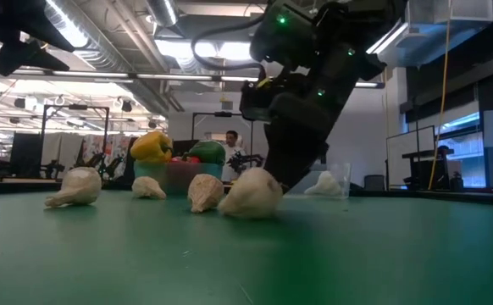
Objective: Sort produce into baskets
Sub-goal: Put the garlic into the transparent bin
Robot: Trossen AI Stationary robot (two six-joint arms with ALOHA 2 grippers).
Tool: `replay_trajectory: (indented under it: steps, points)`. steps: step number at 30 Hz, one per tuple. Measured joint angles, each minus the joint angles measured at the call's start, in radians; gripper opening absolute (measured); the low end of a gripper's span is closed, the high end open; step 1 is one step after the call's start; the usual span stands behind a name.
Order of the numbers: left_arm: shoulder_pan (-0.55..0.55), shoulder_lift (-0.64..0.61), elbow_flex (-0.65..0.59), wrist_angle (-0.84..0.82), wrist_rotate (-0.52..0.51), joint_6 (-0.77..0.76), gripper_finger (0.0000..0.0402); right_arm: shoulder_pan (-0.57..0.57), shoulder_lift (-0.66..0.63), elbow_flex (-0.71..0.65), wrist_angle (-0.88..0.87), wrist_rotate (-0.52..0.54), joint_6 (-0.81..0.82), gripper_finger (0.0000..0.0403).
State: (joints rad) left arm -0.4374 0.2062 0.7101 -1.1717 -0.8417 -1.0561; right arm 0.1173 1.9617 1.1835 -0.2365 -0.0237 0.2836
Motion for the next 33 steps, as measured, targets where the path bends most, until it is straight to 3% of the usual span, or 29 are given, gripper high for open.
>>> replay_trajectory:
  steps: [10,26,29,33]
  points:
    - [0.000,0.000,0.000,0.000,-0.012,-0.007,0.0208,0.000,0.013,0.000,0.041,0.077,-0.002,0.0310]
    - [0.000,0.000,0.000,0.000,-0.028,-0.018,0.0208,-0.009,0.019,0.010,0.040,0.064,0.022,0.0102]
    - [0.000,0.000,0.000,0.000,-0.028,-0.019,0.0208,-0.021,0.007,0.036,0.000,0.039,0.003,0.0084]
    - [0.000,0.000,0.000,0.000,-0.028,-0.019,0.0208,-0.062,-0.021,0.101,-0.086,0.012,-0.045,0.0089]
